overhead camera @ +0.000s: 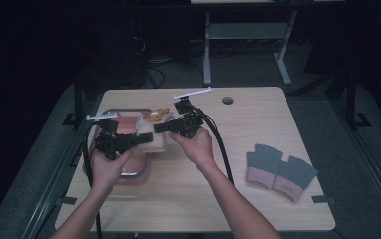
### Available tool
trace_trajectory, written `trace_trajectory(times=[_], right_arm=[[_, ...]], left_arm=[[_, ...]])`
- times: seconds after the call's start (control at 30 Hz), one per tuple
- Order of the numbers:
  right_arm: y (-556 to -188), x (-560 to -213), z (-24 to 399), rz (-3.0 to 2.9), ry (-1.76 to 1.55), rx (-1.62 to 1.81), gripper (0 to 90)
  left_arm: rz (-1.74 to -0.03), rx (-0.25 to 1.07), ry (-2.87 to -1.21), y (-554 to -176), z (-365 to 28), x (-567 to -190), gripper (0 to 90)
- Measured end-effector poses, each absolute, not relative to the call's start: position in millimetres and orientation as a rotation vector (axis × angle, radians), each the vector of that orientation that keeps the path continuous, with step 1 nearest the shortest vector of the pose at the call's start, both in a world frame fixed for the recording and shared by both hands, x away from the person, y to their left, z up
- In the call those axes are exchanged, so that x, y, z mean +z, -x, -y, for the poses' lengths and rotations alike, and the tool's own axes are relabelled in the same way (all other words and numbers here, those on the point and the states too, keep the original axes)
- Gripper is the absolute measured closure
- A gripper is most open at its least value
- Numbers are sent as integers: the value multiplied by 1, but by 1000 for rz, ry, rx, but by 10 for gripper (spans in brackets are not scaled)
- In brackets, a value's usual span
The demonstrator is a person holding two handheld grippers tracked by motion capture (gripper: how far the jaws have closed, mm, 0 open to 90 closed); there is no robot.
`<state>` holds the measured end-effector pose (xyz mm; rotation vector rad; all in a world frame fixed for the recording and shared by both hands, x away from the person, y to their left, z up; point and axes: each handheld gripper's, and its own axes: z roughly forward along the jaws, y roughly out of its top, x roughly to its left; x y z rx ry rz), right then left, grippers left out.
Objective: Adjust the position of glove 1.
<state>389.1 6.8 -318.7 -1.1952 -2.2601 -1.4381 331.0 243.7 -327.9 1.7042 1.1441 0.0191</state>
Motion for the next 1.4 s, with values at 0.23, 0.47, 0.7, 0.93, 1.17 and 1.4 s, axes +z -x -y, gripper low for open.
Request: trace_trajectory(times=[0.23, 0.47, 0.7, 0.93, 1.17, 1.4], right_arm=[[-391, -312, -17, 2264, 1184, -1438, 789], [-395, -309, -30, 2272, 1169, -1435, 789], [-398, -307, -43, 2265, 1159, -1432, 789], [-403, -308, -56, 2256, 1144, -1432, 789], [-407, -310, -73, 2251, 1133, -1419, 789], [-412, -314, -88, 2245, 1124, -1400, 789]], left_arm=[[-1149, 30, -1704, -332, -254, -322, 669], [-1154, 36, -1703, -334, -266, -319, 668], [-1170, 22, -1692, -336, -280, -317, 668], [-1175, 30, -1698, -338, -293, -316, 668], [-1194, 23, -1691, -340, -309, -318, 667], [-1208, -2, -1682, -344, -325, -323, 666]])
